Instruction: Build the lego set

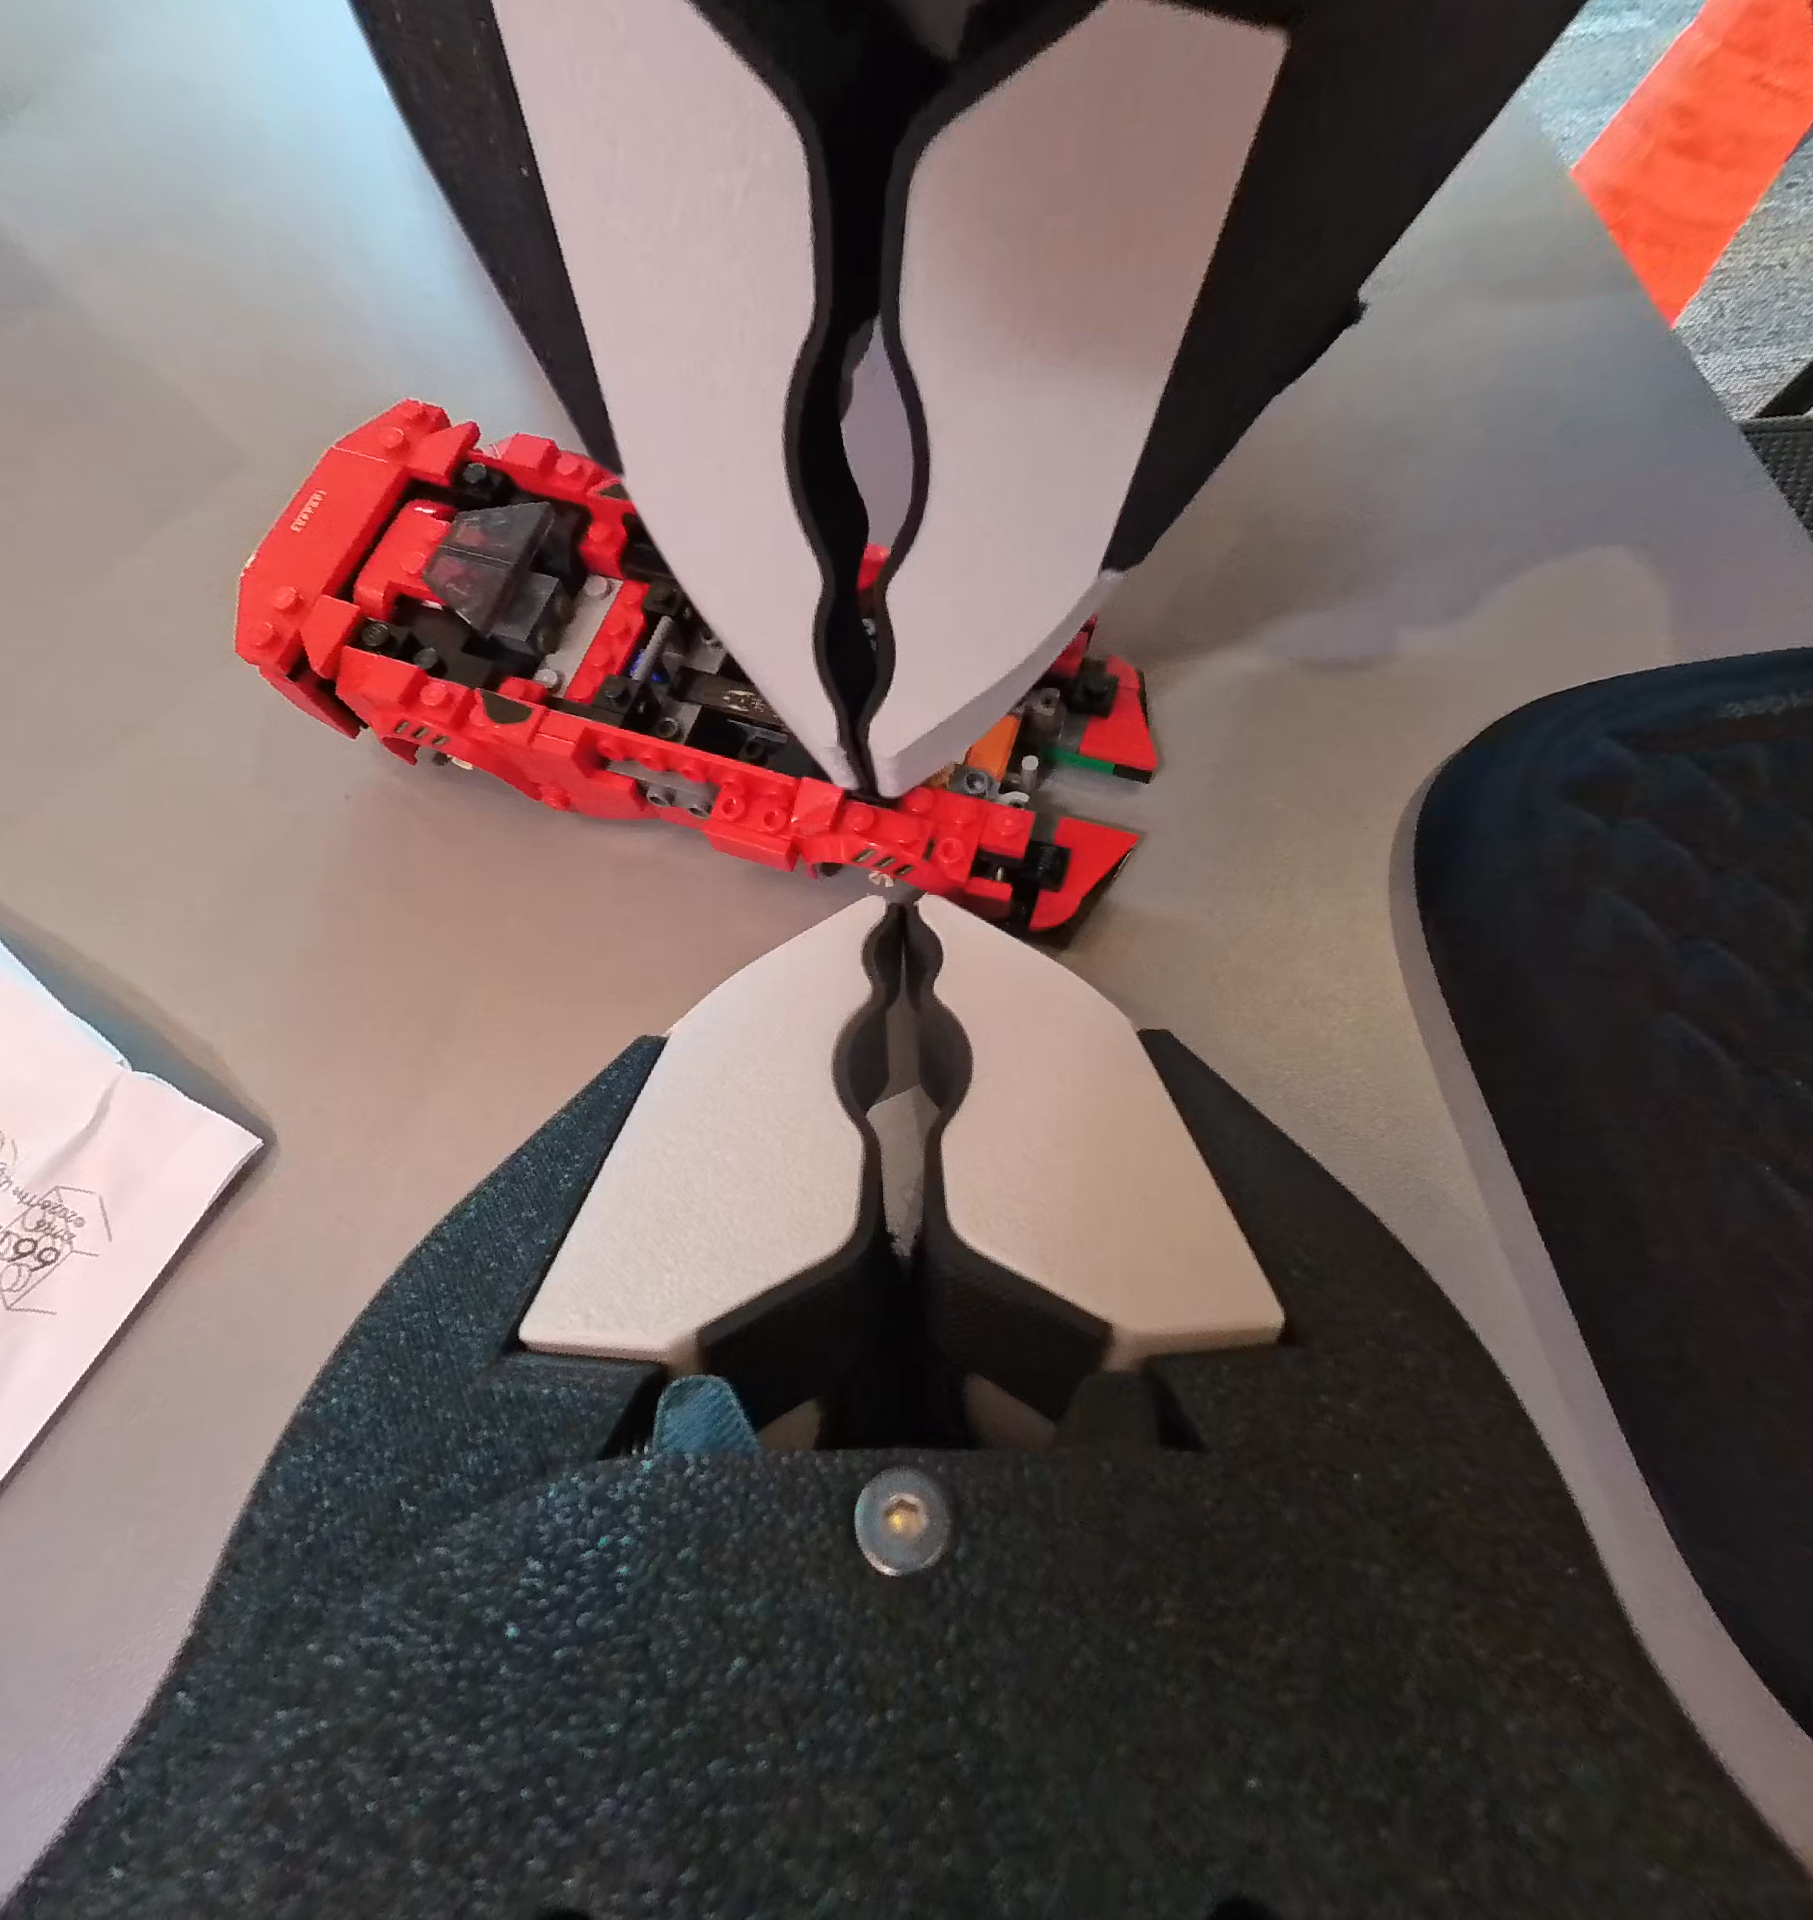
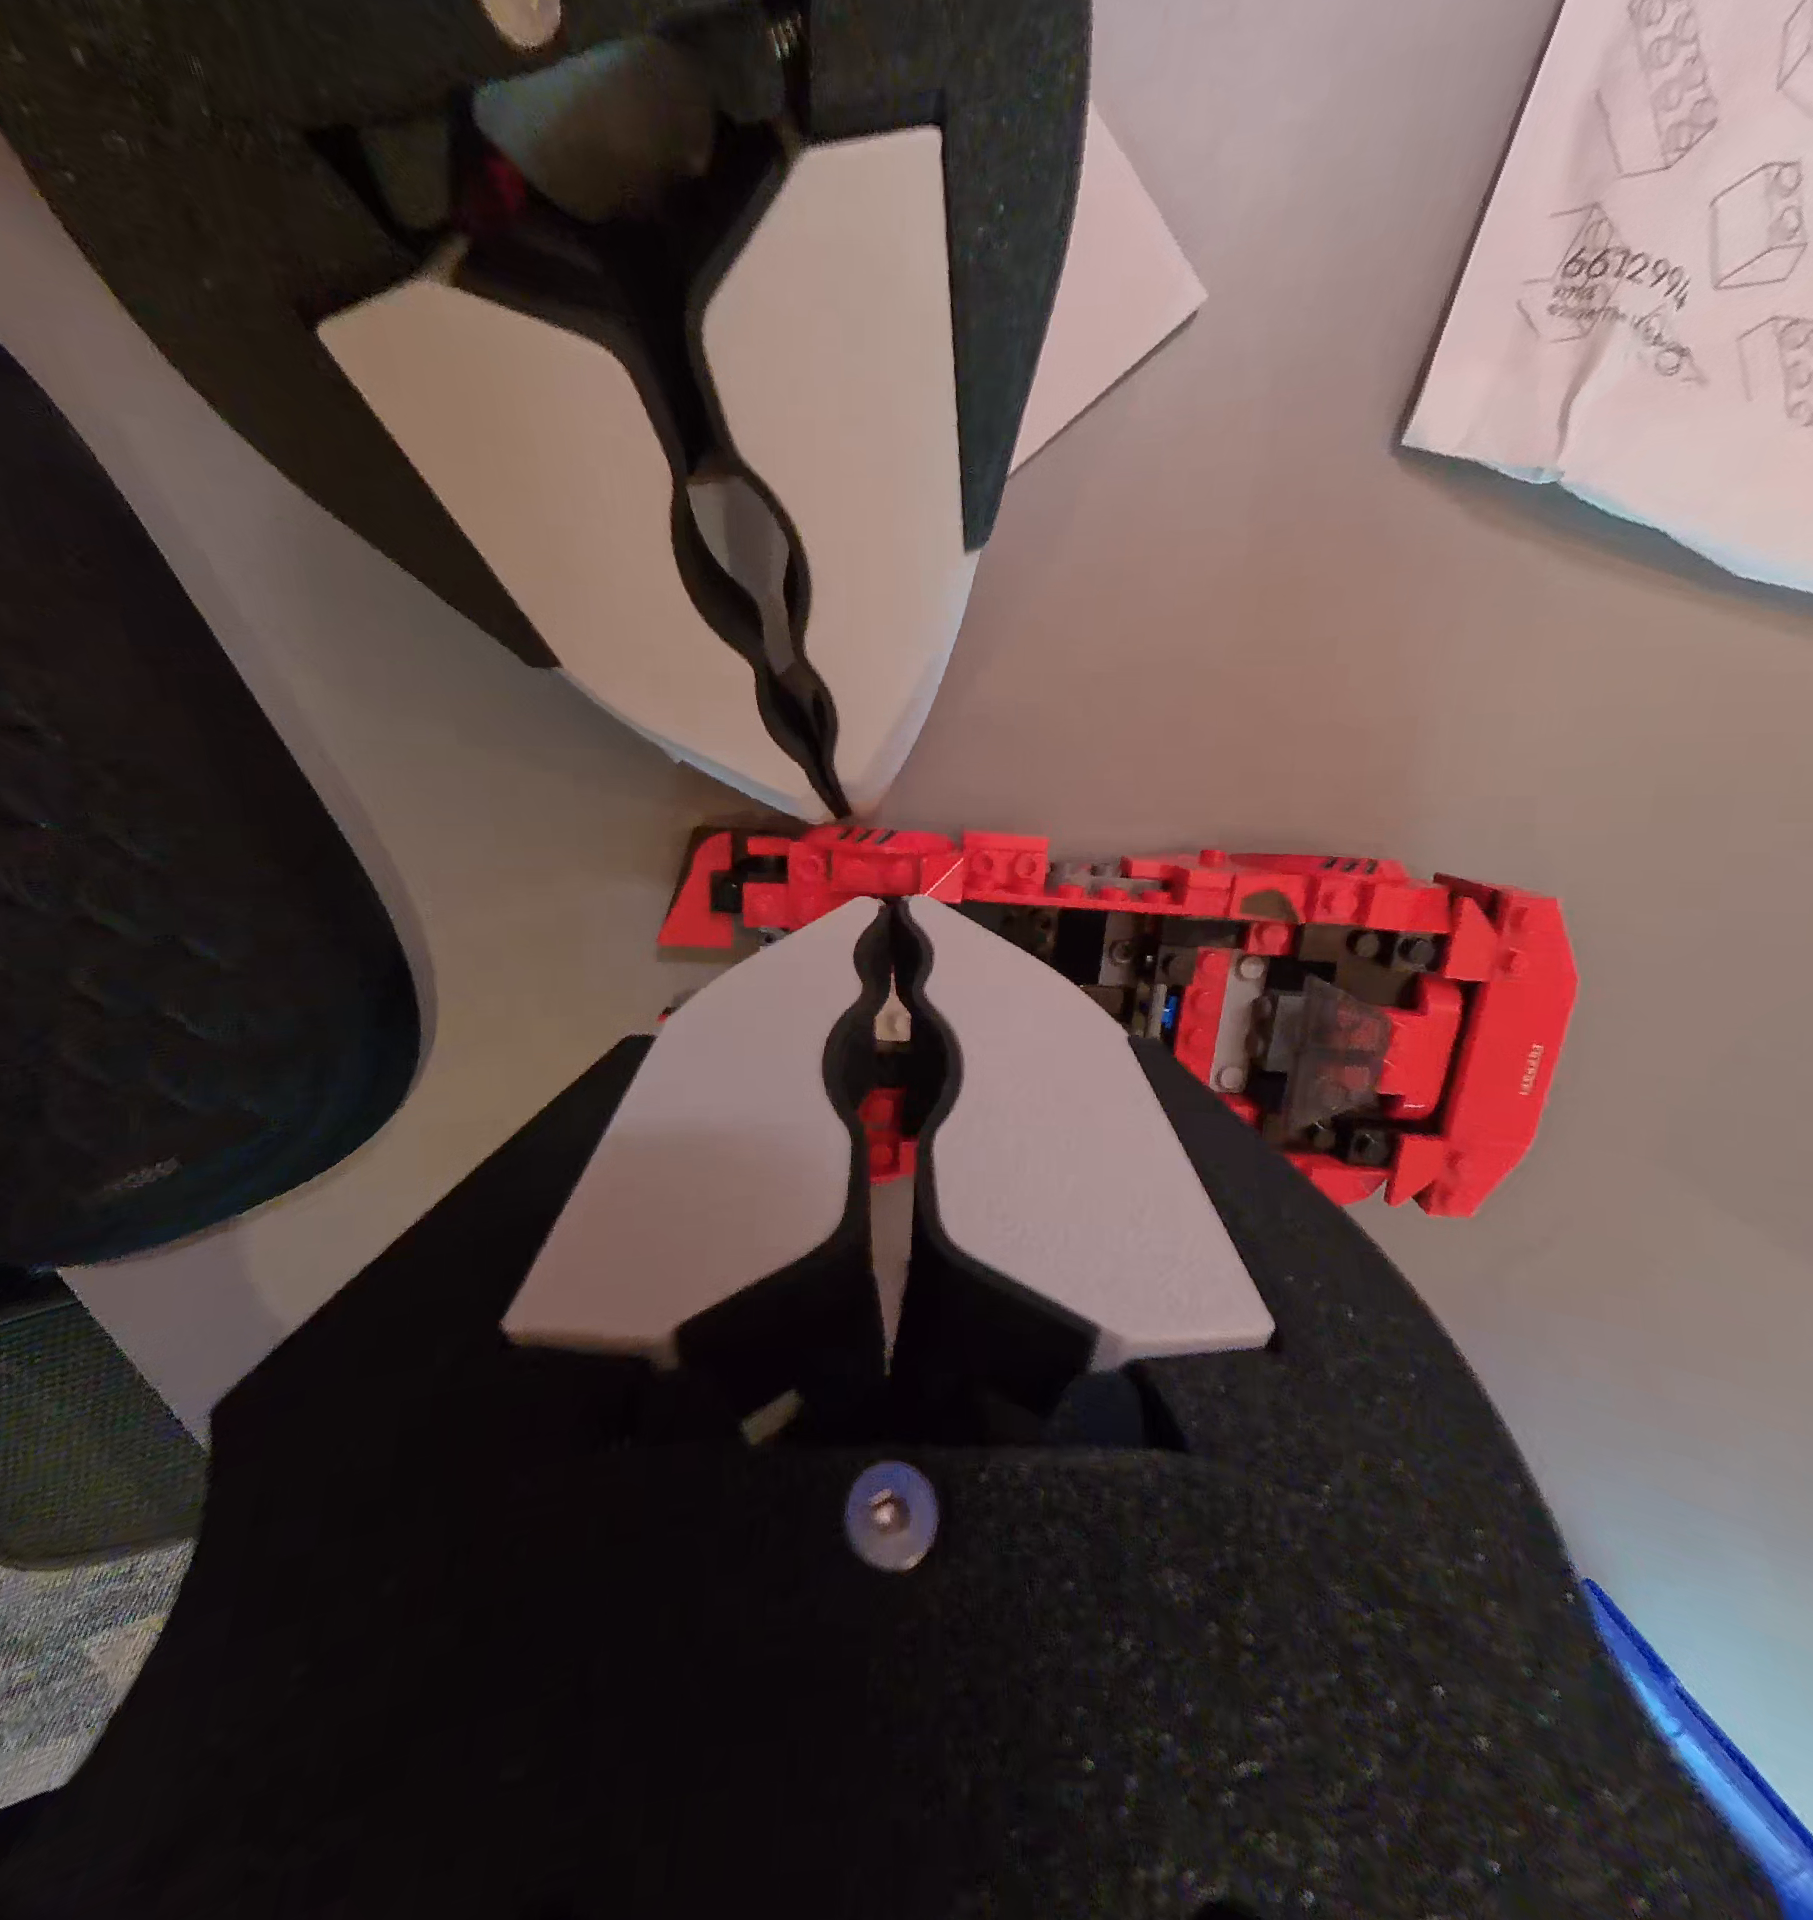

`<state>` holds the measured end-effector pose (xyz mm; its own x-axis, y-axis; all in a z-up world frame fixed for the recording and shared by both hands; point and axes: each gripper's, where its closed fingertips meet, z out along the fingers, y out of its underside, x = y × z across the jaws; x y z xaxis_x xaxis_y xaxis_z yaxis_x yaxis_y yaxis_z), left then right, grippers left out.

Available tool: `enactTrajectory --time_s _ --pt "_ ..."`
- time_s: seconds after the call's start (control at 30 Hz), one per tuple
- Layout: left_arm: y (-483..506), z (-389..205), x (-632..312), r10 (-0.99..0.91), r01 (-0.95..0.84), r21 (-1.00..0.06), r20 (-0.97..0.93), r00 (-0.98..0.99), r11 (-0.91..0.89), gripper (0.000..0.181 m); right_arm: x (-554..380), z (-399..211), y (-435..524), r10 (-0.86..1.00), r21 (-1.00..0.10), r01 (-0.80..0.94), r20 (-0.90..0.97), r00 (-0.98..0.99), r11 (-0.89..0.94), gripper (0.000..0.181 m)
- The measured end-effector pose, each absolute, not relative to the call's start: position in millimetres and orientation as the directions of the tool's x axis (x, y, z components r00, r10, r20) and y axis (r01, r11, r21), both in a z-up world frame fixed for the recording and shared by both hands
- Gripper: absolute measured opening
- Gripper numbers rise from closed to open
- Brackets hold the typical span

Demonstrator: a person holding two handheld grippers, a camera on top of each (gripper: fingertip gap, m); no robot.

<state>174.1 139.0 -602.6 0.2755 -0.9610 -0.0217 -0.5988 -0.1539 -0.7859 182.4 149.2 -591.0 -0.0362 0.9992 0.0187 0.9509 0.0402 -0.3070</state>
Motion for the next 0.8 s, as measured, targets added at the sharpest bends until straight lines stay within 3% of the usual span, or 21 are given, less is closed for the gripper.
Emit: enactTrajectory --time_s 0.8 --pt "139.2 -603.1 173.7 -0.961 -0.594 -0.784 0.009 0.278 -0.179 0.0 182.1 -592.4 149.0 1.0 -0.247 0.969 -0.026 0.014 -0.02 0.0"
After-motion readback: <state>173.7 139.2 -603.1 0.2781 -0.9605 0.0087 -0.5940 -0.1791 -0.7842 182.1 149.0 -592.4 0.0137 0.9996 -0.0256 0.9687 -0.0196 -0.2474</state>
